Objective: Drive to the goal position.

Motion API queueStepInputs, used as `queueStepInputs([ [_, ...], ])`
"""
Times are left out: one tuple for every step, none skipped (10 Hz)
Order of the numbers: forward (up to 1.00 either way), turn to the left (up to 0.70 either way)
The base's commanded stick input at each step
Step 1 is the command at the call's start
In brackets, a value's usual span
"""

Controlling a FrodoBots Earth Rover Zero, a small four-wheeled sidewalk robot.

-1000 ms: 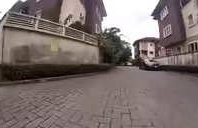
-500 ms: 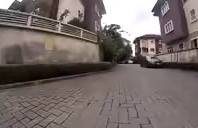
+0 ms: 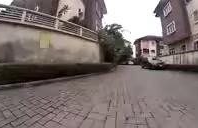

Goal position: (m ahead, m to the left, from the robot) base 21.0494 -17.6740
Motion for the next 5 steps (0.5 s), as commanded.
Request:
queueStepInputs([
  [0.70, 0.00],
  [0.70, 0.00],
  [0.70, 0.00],
  [0.70, 0.00],
  [0.70, 0.00],
])
